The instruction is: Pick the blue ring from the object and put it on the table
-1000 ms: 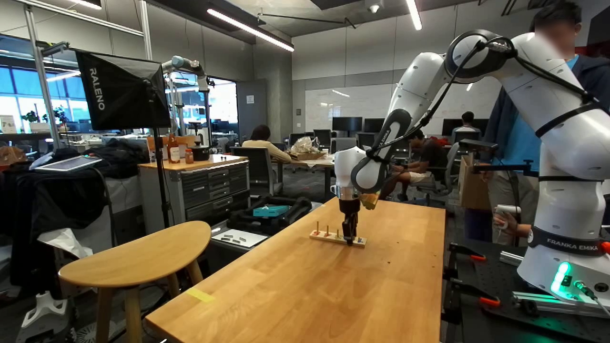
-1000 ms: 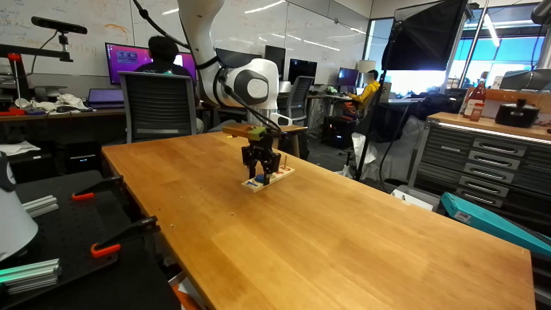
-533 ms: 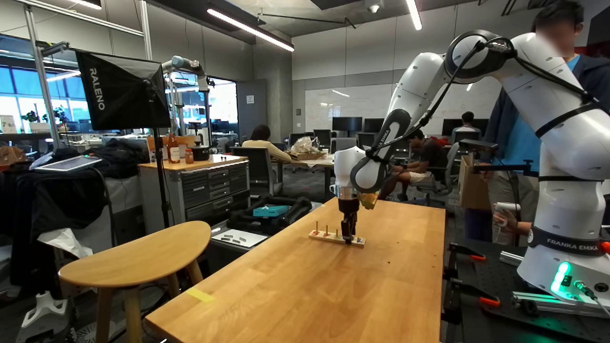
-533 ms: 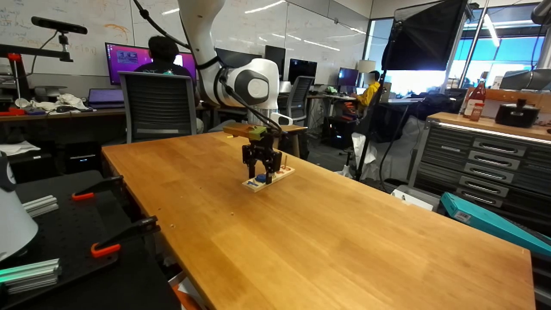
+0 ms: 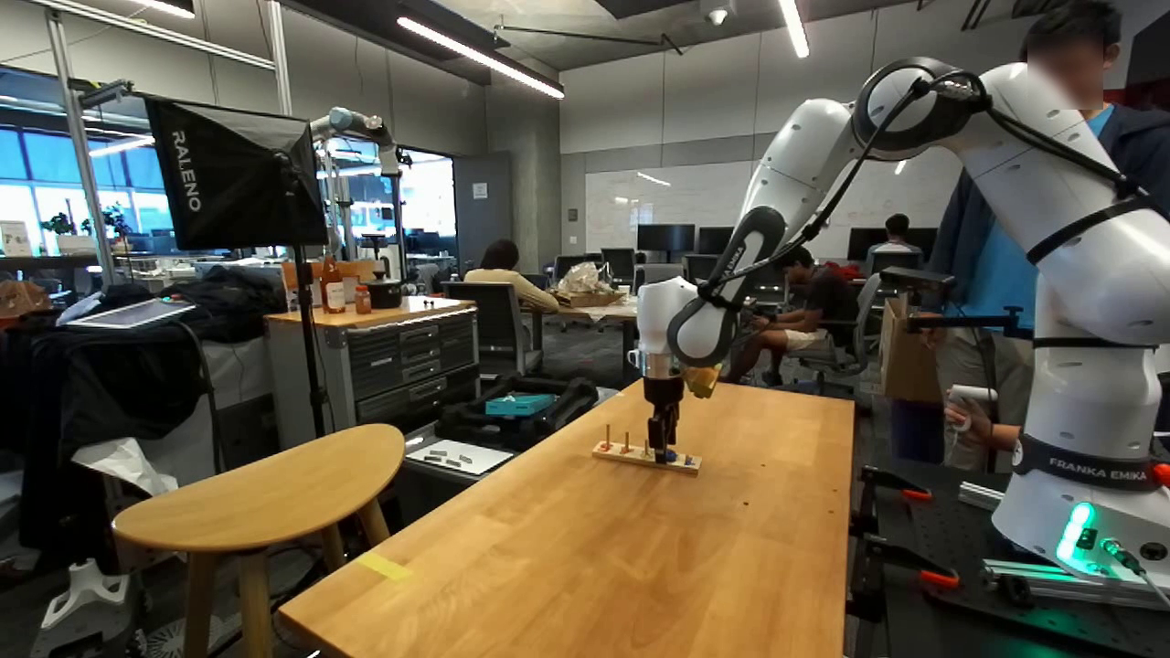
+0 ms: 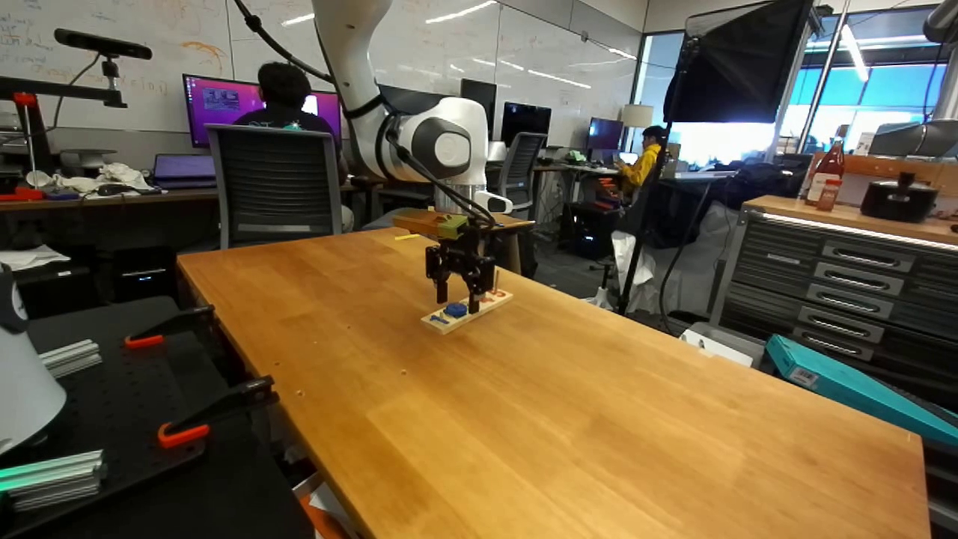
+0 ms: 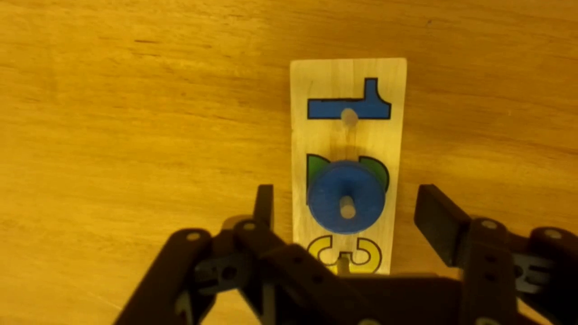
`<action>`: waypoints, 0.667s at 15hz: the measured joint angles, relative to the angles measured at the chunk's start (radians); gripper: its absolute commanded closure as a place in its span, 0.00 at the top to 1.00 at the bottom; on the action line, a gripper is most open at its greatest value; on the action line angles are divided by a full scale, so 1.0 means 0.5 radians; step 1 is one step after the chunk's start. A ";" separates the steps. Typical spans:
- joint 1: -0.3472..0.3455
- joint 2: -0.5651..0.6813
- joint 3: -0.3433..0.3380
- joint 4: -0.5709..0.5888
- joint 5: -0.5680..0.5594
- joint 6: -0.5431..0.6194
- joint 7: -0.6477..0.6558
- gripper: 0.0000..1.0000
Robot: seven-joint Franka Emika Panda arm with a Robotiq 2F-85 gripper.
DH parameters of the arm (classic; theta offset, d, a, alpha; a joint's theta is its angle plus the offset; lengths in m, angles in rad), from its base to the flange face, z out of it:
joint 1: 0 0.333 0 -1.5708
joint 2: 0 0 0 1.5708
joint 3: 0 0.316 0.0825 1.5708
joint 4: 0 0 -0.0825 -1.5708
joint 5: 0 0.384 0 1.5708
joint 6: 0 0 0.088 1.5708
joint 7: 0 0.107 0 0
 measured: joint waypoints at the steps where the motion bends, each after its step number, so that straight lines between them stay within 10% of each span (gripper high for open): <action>1: 0.000 0.000 0.002 0.003 0.000 0.000 0.000 0.42; 4: 0.000 0.000 0.005 0.010 0.001 0.000 0.000 0.20; 10: -0.002 0.000 0.012 0.058 0.046 -0.044 0.001 0.18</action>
